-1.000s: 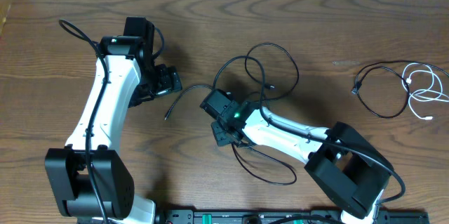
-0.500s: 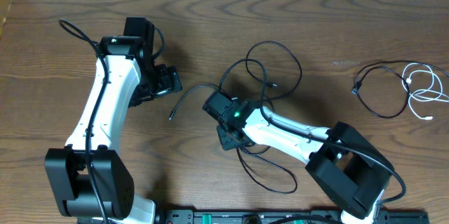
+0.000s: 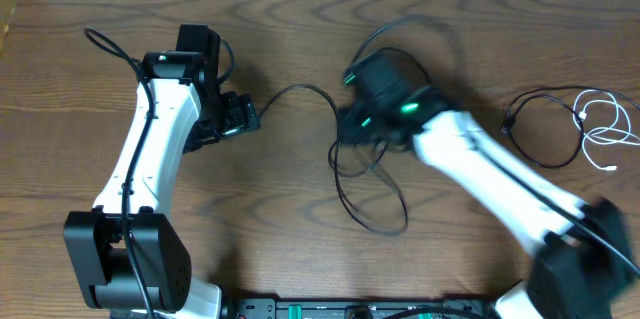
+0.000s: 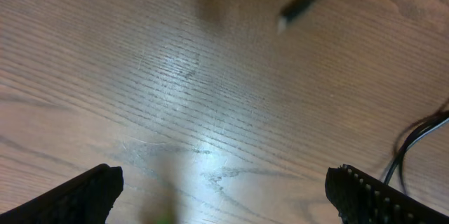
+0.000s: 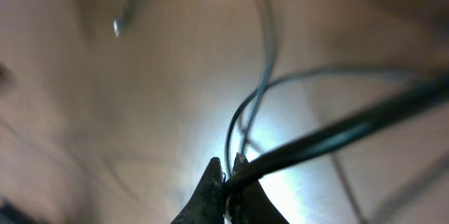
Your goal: Untangle cables
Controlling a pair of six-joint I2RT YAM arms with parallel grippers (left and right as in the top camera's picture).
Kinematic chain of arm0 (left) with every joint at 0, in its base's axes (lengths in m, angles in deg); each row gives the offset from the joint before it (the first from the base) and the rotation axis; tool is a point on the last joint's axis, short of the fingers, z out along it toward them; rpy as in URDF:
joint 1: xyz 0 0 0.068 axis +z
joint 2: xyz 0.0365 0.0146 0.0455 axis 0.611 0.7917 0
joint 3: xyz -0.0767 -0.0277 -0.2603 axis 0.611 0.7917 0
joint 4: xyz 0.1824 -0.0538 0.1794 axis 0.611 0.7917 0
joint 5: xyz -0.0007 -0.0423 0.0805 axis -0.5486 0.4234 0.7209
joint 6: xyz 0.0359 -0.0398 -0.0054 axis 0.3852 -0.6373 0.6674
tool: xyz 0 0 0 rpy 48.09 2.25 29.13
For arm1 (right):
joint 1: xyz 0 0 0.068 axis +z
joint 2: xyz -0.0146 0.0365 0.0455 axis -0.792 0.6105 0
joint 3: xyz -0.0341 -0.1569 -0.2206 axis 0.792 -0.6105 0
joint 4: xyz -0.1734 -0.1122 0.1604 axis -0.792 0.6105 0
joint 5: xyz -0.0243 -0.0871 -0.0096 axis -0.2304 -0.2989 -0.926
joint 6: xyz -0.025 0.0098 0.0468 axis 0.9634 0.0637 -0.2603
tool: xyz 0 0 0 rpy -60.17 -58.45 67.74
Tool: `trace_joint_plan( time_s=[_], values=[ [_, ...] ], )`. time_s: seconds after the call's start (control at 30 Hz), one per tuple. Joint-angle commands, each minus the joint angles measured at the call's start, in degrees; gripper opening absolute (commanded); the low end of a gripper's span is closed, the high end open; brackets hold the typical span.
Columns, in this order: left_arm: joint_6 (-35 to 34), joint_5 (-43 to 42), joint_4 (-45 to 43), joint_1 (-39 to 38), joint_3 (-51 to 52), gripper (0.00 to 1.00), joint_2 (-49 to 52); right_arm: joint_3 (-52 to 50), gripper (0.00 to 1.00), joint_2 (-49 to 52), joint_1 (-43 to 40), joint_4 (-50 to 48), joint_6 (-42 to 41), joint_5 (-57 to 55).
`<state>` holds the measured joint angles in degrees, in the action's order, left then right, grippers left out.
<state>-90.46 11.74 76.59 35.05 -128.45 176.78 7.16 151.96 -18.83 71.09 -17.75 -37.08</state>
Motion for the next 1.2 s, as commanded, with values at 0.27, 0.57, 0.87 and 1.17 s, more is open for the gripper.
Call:
trace_joint_plan(
  time_s=[0.27,0.57,0.87,1.17],
  values=[
    [-0.13,0.28,0.70,0.17,-0.57,0.98,-0.22,2.71,0.01,-14.97,-42.95,0.02,11.45,-13.49],
    [-0.13,0.28,0.74,0.20,-0.57,0.98,-0.22,2.71,0.02,-8.15,-60.13,-2.27,17.92,-11.65],
    [-0.13,0.28,1.16,0.17,-0.55,0.98,-0.22,2.64,0.68,-3.39,-50.88,-3.50,30.73,12.48],
    [-0.13,0.28,1.14,0.17,-0.57,0.98,-0.22,2.60,0.68,6.32,-28.48,-1.53,13.05,1.53]
  ],
)
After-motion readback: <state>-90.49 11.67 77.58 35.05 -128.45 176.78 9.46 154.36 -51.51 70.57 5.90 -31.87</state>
